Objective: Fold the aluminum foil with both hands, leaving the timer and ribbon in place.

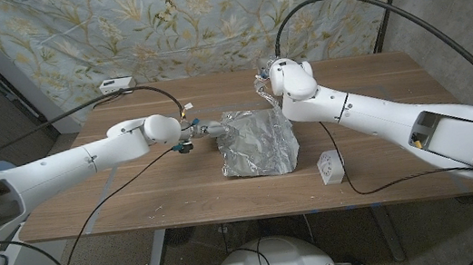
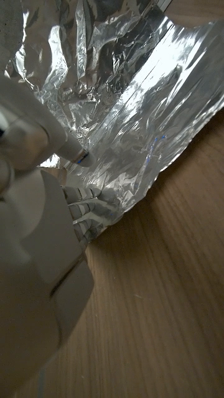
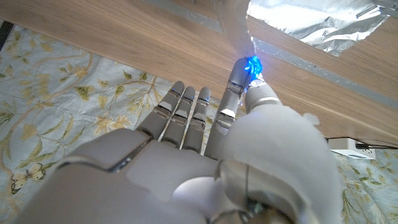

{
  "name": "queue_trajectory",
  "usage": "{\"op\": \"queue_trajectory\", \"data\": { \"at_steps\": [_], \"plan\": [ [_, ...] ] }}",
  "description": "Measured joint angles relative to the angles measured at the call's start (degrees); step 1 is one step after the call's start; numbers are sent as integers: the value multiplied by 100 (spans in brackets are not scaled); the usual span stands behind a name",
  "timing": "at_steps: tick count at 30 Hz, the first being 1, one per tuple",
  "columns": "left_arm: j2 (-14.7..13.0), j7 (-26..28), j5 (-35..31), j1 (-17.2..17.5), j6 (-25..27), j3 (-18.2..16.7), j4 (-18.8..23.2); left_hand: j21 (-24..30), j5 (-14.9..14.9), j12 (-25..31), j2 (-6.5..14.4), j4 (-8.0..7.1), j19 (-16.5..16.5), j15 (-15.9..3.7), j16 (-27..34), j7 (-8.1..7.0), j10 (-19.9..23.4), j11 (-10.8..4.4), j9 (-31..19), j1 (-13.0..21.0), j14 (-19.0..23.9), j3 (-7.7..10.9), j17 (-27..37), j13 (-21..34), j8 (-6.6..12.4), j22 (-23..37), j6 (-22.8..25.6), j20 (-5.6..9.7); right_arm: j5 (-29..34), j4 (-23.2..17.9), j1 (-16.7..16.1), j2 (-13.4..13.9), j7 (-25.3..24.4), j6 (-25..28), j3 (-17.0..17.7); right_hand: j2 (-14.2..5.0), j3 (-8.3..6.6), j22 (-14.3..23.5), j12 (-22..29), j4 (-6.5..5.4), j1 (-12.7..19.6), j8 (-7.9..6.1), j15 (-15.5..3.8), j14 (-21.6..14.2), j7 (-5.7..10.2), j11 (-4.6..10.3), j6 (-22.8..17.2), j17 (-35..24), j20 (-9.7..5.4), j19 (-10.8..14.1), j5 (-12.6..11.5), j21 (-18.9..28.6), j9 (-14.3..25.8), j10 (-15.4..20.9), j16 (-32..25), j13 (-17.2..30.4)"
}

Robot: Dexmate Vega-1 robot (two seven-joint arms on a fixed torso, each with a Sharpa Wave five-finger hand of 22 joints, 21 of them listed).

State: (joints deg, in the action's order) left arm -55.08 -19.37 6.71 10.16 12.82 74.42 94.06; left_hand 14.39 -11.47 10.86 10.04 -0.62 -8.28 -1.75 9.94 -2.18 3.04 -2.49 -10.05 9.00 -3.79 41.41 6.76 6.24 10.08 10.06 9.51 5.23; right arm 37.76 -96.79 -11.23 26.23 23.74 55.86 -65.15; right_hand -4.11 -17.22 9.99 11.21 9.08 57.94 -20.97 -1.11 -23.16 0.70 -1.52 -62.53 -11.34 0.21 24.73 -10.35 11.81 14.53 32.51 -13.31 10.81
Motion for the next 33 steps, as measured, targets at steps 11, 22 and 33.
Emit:
{"op": "queue_trajectory", "data": {
  "at_steps": [11, 22, 33],
  "plan": [
    [-71, 86, 2, 30, -9, -80, 59, -1, 0, 12, 0, 3, 54, 2, 35, 1, 3, 3, -1, 0, 2, 3, 259, 389, 0, 8, 1, -53, -190, 92, 38, -107, -53, 6, -27, -33, 97, 0, 0, -97, -35, 147, 60, -2, -105, -43, 319, 1, 55, 8, 0, 0, 1, -20, 0, 0],
    [-84, 127, 21, 43, -102, -106, 82, -3, 0, 34, 0, 23, 155, 75, 22, 1, 35, 36, -1, 46, 75, 24, 256, 393, 0, -4, 0, -156, -358, 168, 103, -194, -34, 11, -67, -54, 182, 0, -22, -182, -219, 356, 197, 30, -252, -174, 709, 1, 155, -12, 44, 0, -17, -114, 48, -1],
    [-73, 153, 33, 69, -175, -113, 88, -49, 0, 11, 0, 47, 156, 93, 3, 1, 44, 45, -1, 46, 93, 0, 241, 386, 0, -9, 0, -157, -531, 239, 176, -285, -7, 6, -84, -73, 237, 0, -22, -173, -306, 450, 257, 30, -306, -228, 886, 1, 206, -21, 44, 0, -43, -168, 48, 26]
  ]
}}
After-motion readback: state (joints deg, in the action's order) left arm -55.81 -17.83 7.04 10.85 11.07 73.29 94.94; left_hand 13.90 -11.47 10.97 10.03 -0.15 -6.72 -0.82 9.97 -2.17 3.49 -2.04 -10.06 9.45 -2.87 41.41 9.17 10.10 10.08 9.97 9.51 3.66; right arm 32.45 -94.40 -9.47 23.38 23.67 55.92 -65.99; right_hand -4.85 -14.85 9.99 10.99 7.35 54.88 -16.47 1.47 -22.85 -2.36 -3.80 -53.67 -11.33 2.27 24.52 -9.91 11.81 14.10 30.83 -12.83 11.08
